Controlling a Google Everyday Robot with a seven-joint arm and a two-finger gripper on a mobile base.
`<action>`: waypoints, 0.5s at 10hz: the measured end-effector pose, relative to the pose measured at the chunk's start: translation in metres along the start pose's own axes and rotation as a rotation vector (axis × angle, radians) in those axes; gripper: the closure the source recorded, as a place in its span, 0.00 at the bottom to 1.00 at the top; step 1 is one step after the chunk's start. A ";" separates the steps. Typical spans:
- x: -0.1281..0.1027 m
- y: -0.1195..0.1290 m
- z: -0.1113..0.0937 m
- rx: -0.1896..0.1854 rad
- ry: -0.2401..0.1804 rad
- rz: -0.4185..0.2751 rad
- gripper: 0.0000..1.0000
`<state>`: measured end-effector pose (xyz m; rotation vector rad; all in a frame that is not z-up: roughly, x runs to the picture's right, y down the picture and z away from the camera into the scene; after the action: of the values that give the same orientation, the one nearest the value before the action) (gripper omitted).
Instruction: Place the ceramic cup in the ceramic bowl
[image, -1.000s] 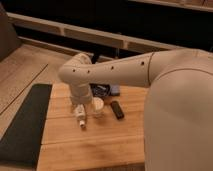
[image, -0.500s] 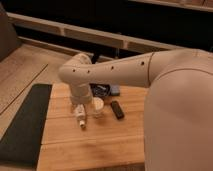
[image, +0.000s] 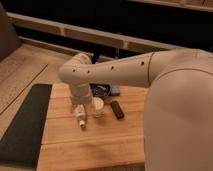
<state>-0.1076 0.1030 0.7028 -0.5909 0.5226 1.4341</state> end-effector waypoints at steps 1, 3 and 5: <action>0.000 0.000 0.000 0.003 -0.002 -0.003 0.35; -0.013 -0.005 -0.006 0.044 -0.048 -0.022 0.35; -0.049 0.002 -0.025 0.077 -0.166 -0.097 0.35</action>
<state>-0.1124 0.0500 0.7155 -0.4265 0.4102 1.3510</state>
